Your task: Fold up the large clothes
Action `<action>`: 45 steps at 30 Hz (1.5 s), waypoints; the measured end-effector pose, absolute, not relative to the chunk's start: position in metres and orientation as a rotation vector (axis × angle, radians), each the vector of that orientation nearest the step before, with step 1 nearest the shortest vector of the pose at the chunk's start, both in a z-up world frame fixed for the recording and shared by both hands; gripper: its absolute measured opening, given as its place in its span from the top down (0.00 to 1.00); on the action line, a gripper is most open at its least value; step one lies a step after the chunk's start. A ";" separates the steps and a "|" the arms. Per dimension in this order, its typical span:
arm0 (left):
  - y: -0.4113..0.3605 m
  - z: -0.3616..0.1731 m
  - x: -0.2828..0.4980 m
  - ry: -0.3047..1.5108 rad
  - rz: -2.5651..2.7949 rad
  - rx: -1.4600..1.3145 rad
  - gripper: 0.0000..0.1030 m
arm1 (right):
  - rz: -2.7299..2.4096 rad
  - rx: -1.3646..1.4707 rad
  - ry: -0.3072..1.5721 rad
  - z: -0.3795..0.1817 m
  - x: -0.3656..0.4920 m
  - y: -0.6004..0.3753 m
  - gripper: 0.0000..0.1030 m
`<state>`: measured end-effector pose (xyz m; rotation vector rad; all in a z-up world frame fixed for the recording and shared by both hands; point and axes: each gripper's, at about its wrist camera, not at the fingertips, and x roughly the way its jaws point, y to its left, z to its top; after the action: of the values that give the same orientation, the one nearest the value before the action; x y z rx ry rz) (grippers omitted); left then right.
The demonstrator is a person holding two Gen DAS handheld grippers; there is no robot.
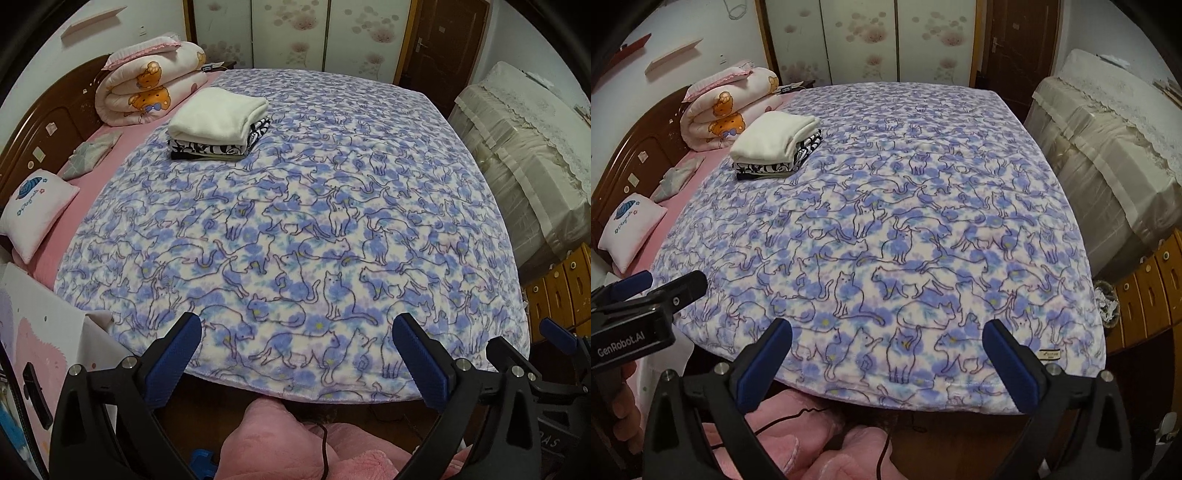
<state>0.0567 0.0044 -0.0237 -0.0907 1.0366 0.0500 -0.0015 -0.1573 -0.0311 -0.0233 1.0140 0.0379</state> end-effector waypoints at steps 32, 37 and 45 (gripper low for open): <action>0.002 -0.023 0.057 1.036 -0.006 -0.006 0.01 | -0.017 -0.025 0.997 -0.027 -0.003 -0.151 0.00; 0.006 -0.024 0.057 1.039 -0.008 -0.006 0.01 | -0.015 -0.032 1.000 -0.027 -0.004 -0.147 0.00; 0.007 -0.025 0.058 1.039 -0.012 -0.006 0.01 | -0.019 -0.034 1.001 -0.027 -0.004 -0.142 0.00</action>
<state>0.0576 0.0069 -0.0249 -0.0058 1.0390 -0.0116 -0.0041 -0.1423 -0.0270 -0.0343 1.0005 -0.0190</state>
